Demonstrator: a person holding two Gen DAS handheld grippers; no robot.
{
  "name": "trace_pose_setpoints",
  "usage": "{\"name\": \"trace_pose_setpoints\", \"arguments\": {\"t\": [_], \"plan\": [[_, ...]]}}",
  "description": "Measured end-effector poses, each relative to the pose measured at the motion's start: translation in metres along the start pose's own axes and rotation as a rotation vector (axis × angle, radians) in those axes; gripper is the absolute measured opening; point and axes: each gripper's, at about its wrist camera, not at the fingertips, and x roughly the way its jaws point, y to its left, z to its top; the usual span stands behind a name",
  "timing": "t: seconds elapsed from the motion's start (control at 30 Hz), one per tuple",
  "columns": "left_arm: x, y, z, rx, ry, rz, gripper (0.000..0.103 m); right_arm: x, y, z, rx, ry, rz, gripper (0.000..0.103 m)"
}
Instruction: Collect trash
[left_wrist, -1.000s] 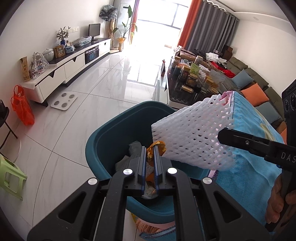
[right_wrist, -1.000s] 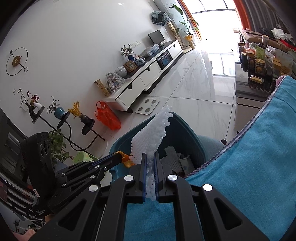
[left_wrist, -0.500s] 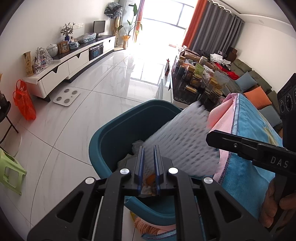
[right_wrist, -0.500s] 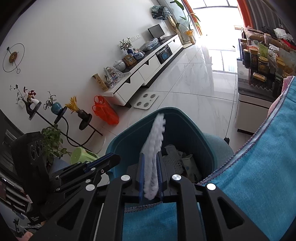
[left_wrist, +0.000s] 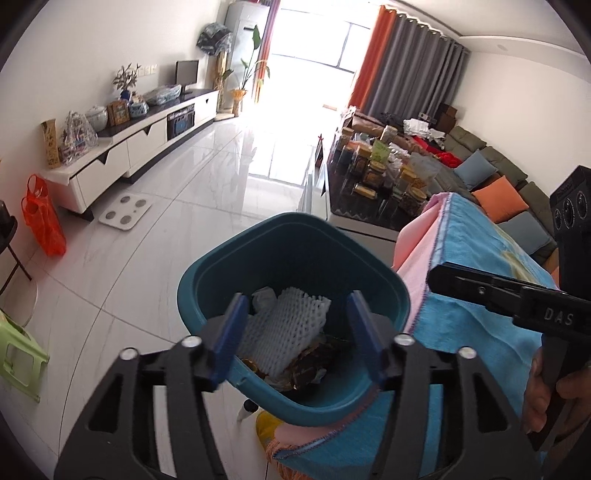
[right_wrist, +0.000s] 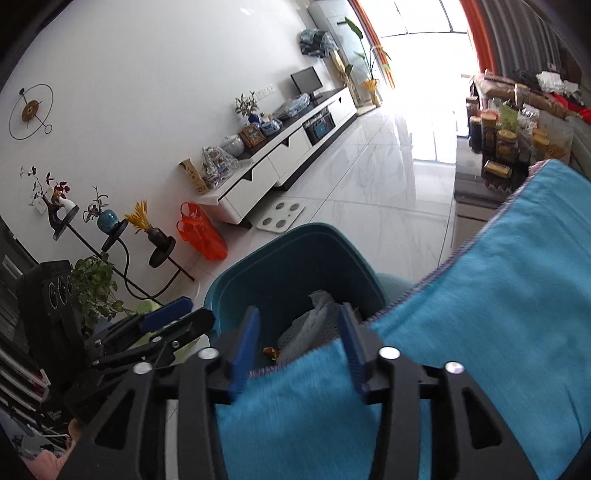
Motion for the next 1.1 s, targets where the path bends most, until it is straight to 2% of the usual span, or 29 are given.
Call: {"name": "trace_pose_setpoints", "arguments": {"t": [0.03,0.1,0.13,0.17,0.2,0.27,0.37,0.57,0.67,0.9,1.1], "plan": [[-0.006,-0.004,-0.002,0.012,-0.018,0.000,0.073,-0.009,-0.001,-0.004,-0.004,-0.016,-0.011,0.058],[-0.017,-0.012,-0.005,0.041,-0.041,0.005,0.079,-0.030,-0.002,-0.012,-0.023,-0.057,-0.031,0.061],[-0.022,-0.014,-0.007,0.057,-0.052,0.004,0.083,-0.042,-0.004,-0.016,-0.029,-0.081,-0.048,0.067],[-0.029,-0.019,-0.010,0.071,-0.067,-0.007,0.092,-0.052,-0.005,-0.019,-0.030,-0.101,-0.059,0.073],[-0.035,-0.026,-0.014,0.082,-0.083,-0.019,0.098,-0.066,-0.007,-0.025,-0.031,-0.133,-0.072,0.076],[-0.046,-0.039,-0.021,0.106,-0.109,-0.035,0.098,-0.087,-0.010,-0.036,-0.033,-0.180,-0.090,0.089],[-0.057,-0.057,-0.031,0.111,-0.128,-0.061,0.098,-0.117,-0.014,-0.057,-0.033,-0.242,-0.150,0.096],[-0.069,-0.104,-0.049,0.153,-0.156,-0.122,0.098,-0.167,-0.027,-0.103,-0.013,-0.362,-0.326,0.096],[-0.076,-0.131,-0.057,0.195,-0.195,-0.125,0.098,-0.189,-0.035,-0.127,0.004,-0.423,-0.458,0.096],[-0.090,-0.185,-0.066,0.265,-0.267,-0.172,0.098,-0.233,-0.050,-0.171,0.052,-0.518,-0.630,0.096],[-0.101,-0.210,-0.075,0.291,-0.335,-0.192,0.098,-0.255,-0.051,-0.194,0.047,-0.576,-0.721,0.096]]}}
